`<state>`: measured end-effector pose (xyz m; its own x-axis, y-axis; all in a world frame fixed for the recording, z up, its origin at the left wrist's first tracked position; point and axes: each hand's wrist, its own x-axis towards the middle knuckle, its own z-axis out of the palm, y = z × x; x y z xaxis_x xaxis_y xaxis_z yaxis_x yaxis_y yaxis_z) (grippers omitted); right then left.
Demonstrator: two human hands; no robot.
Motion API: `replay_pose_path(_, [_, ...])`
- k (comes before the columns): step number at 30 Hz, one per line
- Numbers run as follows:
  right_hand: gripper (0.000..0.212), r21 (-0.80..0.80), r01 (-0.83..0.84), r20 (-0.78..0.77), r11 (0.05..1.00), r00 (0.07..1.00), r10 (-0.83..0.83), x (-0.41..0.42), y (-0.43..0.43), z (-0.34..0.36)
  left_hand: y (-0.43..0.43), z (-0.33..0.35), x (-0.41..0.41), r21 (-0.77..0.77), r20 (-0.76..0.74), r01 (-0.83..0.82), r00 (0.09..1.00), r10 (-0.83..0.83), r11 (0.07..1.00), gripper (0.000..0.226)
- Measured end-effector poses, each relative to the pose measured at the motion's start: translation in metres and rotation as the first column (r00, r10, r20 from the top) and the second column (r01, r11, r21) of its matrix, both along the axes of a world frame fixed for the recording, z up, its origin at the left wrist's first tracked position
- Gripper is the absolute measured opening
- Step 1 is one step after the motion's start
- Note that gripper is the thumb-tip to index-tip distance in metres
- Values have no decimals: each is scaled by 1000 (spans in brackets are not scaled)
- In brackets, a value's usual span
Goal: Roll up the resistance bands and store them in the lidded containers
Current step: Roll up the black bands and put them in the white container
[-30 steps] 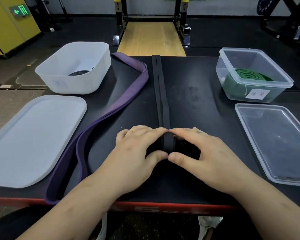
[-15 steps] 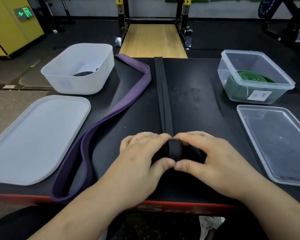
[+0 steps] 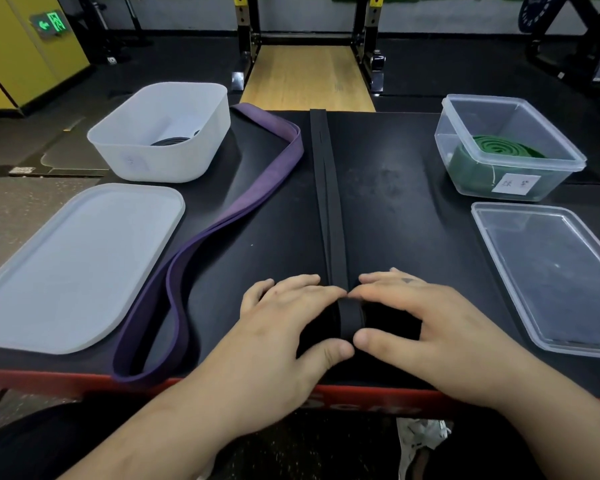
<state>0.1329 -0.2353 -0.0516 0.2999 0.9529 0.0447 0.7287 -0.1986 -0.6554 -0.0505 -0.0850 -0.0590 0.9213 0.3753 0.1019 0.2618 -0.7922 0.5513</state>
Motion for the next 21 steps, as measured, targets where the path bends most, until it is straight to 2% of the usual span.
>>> replay_pose_path(5, [60,-21,-24,-2,1000,1000,24,0,4,0,-2,4,0,-39,-14,-6,1000,6,999,57])
replay_pose_path(8, [38,6,31,-18,999,999,-31,-5,2,4,-2,3,3,-37,7,-25,1000,25,999,52])
replay_pose_path(10, [41,27,90,-44,996,995,-89,-9,0,8,0,1,5,13,31,-34,999,33,999,59])
replay_pose_path(13, [42,29,37,-18,999,999,-36,-11,2,10,4,0,9,38,23,-54,998,54,998,65])
replay_pose_path(17, [42,55,32,-23,998,999,-31,-8,10,8,6,5,6,-68,21,-78,997,80,995,53])
replay_pose_path(21, [36,51,23,-37,998,999,-21,-5,13,10,10,7,7,-67,21,-38,999,40,997,54])
